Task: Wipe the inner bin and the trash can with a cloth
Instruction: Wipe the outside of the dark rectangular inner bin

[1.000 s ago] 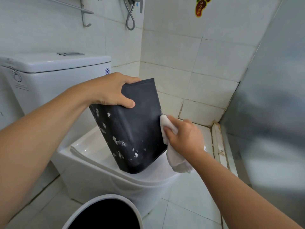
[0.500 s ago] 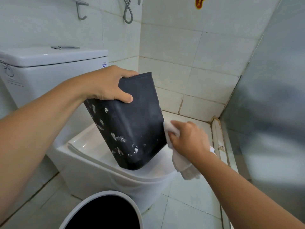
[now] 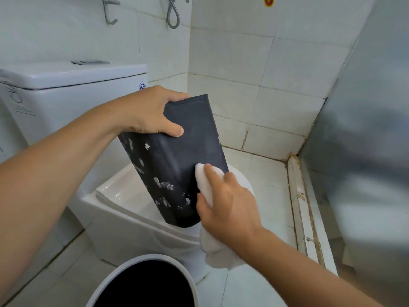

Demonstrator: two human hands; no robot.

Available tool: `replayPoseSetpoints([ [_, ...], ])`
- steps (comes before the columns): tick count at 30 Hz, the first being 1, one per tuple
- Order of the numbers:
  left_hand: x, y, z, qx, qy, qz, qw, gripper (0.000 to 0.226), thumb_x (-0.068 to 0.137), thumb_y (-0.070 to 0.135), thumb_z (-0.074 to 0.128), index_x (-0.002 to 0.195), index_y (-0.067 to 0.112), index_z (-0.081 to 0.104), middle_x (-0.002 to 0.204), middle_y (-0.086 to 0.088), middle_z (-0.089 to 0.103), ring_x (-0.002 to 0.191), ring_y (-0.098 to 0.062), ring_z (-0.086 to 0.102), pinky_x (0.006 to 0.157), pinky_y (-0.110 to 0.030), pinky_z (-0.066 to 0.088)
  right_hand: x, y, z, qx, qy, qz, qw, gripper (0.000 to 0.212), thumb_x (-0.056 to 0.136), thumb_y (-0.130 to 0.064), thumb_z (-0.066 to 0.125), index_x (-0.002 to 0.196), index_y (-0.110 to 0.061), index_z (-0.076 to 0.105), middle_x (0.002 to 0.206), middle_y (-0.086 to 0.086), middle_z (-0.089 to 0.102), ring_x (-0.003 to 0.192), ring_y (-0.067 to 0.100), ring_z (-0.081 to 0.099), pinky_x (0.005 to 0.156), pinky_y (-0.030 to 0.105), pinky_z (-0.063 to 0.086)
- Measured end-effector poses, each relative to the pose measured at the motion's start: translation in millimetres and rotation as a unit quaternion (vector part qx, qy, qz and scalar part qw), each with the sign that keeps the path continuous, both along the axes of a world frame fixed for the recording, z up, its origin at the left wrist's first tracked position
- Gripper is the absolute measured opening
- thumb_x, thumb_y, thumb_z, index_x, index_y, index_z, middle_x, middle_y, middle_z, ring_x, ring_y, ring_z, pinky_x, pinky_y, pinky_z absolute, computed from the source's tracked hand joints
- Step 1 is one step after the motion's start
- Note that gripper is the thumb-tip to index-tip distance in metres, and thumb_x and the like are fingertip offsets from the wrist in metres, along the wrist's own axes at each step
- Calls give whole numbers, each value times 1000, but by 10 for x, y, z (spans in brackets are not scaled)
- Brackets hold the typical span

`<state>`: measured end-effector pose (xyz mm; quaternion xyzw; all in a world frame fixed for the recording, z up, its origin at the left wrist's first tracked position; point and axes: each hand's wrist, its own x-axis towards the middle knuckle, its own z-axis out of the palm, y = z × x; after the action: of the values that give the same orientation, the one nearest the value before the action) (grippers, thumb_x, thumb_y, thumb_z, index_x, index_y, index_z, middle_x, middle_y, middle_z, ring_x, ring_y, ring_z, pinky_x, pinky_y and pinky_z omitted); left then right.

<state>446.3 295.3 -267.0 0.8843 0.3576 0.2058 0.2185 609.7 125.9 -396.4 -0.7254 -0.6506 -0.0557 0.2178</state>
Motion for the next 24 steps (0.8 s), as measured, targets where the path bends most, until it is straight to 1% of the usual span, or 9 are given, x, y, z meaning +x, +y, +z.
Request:
replayPoseSetpoints([
  [3, -7, -2, -3, -2, -5, -1, 1000, 58, 82, 23, 81, 128, 50, 61, 105, 21, 76, 95, -9, 74, 95, -46, 59, 318, 176, 89, 44, 76, -52, 995, 53, 97, -44, 59, 145, -29, 43, 118, 2, 62, 101, 34, 63, 80, 40, 49],
  [6, 14, -19, 7, 12, 9, -4, 1000, 58, 81, 27, 81, 128, 50, 58, 110, 18, 75, 99, -11, 73, 96, -47, 58, 484, 359, 169, 104, 119, -84, 984, 55, 96, -48, 64, 145, -27, 46, 118, 3, 65, 103, 31, 64, 83, 41, 51],
  [9, 27, -43, 22, 18, 19, 0, 1000, 63, 81, 28, 81, 136, 46, 57, 110, 18, 75, 97, -10, 73, 94, -46, 58, 454, 390, 152, 89, 77, -17, 993, 65, 94, -58, 63, 152, -36, 43, 112, -1, 61, 94, 25, 60, 77, 38, 49],
  [11, 17, -53, 26, 18, 22, -3, 1000, 63, 80, 28, 80, 136, 47, 57, 107, 18, 75, 94, -10, 73, 92, -46, 59, 471, 385, 52, 93, 83, 37, 992, 62, 97, -60, 53, 154, -41, 42, 107, -3, 55, 86, 20, 56, 73, 35, 47],
  [14, 18, -68, 24, 18, 20, -13, 1000, 58, 81, 26, 79, 132, 45, 60, 107, 16, 76, 94, -11, 74, 91, -48, 59, 561, 432, -105, 112, 168, 72, 977, 55, 105, -45, 51, 158, -41, 38, 117, -6, 53, 93, 3, 53, 78, 16, 42],
  [16, 29, -75, 32, 22, 18, -13, 1000, 58, 81, 26, 79, 133, 44, 59, 110, 16, 75, 97, -11, 74, 93, -47, 59, 546, 455, -169, 127, 238, 74, 960, 59, 104, -40, 56, 159, -38, 34, 138, -10, 49, 113, -10, 48, 93, 6, 37],
  [18, 38, -89, 36, 25, 21, -11, 999, 60, 81, 26, 79, 135, 43, 58, 111, 16, 75, 97, -10, 73, 93, -46, 59, 465, 466, -211, 143, 280, 50, 948, 62, 103, -38, 59, 158, -34, 30, 143, -11, 44, 126, 0, 46, 107, 19, 36],
  [19, 38, -94, 39, 25, 22, -12, 999, 60, 81, 25, 79, 135, 43, 58, 111, 16, 75, 97, -10, 73, 93, -46, 59, 402, 461, -219, 141, 284, 31, 948, 63, 104, -38, 57, 159, -36, 27, 137, -7, 44, 122, 9, 47, 107, 27, 37],
  [24, 54, -117, 46, 32, 26, -15, 999, 59, 80, 25, 79, 133, 41, 60, 111, 13, 75, 97, -12, 73, 92, -47, 59, 115, 440, -217, 112, 202, -61, 971, 61, 105, -50, 39, 159, -45, 10, 108, 10, 46, 92, 30, 55, 83, 44, 52],
])
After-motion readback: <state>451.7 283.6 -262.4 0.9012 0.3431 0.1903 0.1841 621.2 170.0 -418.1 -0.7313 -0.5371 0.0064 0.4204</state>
